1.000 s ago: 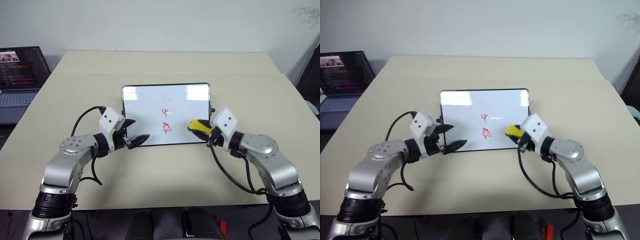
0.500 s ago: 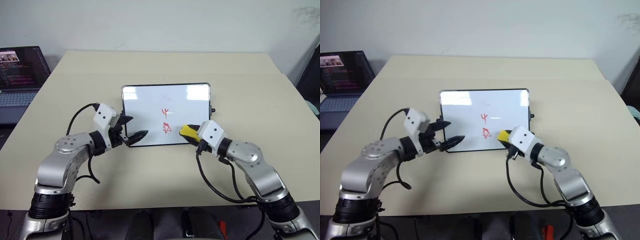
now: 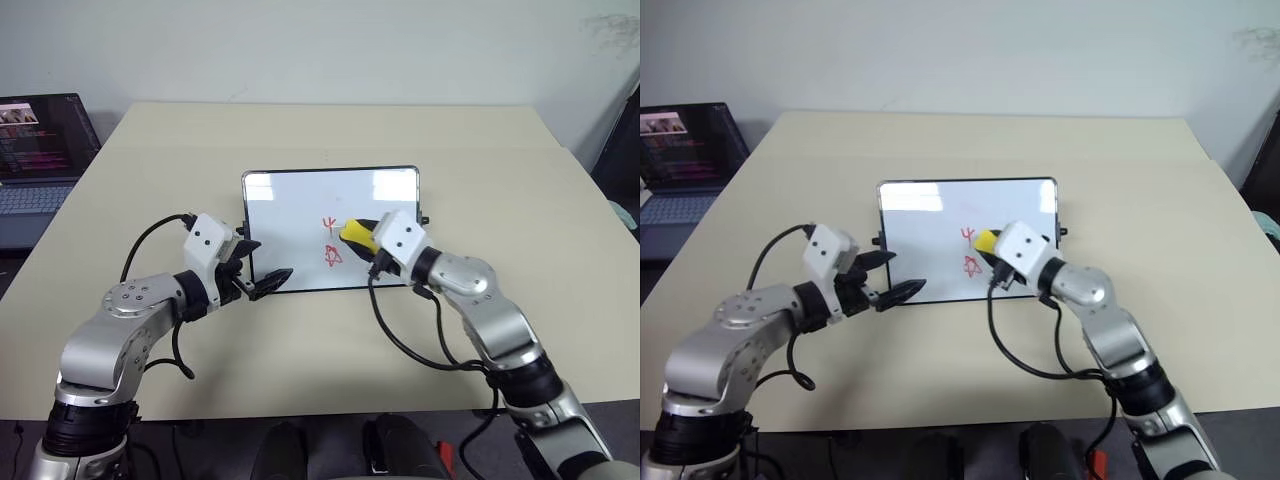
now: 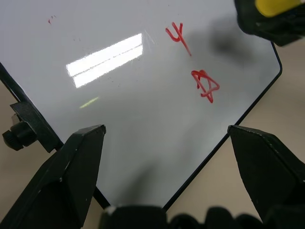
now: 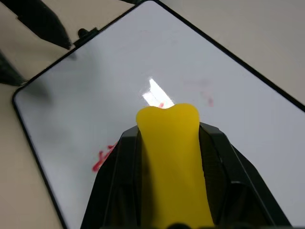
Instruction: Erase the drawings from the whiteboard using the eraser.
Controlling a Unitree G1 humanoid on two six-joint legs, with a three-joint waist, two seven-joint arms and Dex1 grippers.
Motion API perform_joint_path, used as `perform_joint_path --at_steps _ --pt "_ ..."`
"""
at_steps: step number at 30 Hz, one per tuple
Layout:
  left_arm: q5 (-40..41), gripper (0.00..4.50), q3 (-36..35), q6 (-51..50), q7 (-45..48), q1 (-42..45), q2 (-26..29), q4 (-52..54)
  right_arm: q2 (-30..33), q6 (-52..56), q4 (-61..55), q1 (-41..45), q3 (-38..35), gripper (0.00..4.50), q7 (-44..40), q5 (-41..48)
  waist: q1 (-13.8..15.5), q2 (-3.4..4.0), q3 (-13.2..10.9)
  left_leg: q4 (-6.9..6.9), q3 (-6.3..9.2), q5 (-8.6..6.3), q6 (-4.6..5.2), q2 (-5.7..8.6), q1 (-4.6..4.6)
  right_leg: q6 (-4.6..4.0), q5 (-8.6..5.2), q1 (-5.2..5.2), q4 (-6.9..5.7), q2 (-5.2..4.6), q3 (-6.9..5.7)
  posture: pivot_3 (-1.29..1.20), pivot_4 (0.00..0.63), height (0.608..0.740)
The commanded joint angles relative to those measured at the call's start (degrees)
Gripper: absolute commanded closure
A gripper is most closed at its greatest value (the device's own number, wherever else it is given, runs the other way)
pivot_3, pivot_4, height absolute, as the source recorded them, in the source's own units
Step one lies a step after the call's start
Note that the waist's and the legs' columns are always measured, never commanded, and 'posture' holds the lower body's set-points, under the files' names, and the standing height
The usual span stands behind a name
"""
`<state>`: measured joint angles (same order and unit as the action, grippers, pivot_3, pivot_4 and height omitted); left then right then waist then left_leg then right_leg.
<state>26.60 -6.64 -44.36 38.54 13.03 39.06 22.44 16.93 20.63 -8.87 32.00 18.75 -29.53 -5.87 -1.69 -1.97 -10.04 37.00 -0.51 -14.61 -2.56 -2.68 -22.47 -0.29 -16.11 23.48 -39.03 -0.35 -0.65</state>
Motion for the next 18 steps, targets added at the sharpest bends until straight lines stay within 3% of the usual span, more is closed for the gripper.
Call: perform_joint_path --at_steps 1,6,13,18 --pt "-0.2 0.00 0.6 1.2 1.0 -0.2 1.0 1.5 -2.2 -3.5 4.9 5.3 1.0 3.20 4.5 -4.5 0.0 0.00 0.0 -0.01 -0.01 0.00 0.00 0.00 0.00 0.00 0.00 0.00 0.01 0.00 0.01 0.00 0.150 0.740" --pt "-0.5 0.00 1.2 2.0 1.7 -0.3 1.1 1.1 -4.1 -5.7 11.5 9.1 2.8 3.20 7.0 -8.7 0.0 0.00 0.0 0.00 0.00 0.00 0.00 -0.03 -0.05 -0.01 0.01 0.01 0.02 -0.08 0.02 0.00 0.150 0.740" --pt "-0.7 0.00 1.3 2.9 2.1 -0.7 0.9 0.6 -1.2 -6.6 11.4 6.4 7.3 3.20 1.8 -12.6 0.1 0.00 0.0 0.02 0.00 0.00 0.00 -0.01 -0.07 -0.01 0.01 0.01 0.02 -0.20 0.01 0.00 0.150 0.740" --pt "-0.9 0.00 1.4 3.5 2.5 -0.5 0.7 0.1 -0.5 -7.7 12.8 7.6 7.1 3.20 4.3 -16.2 0.1 -0.01 0.0 0.03 0.03 0.01 0.01 -0.01 0.03 -0.01 0.01 -0.03 -0.08 -0.17 -0.02 0.00 0.150 0.740"
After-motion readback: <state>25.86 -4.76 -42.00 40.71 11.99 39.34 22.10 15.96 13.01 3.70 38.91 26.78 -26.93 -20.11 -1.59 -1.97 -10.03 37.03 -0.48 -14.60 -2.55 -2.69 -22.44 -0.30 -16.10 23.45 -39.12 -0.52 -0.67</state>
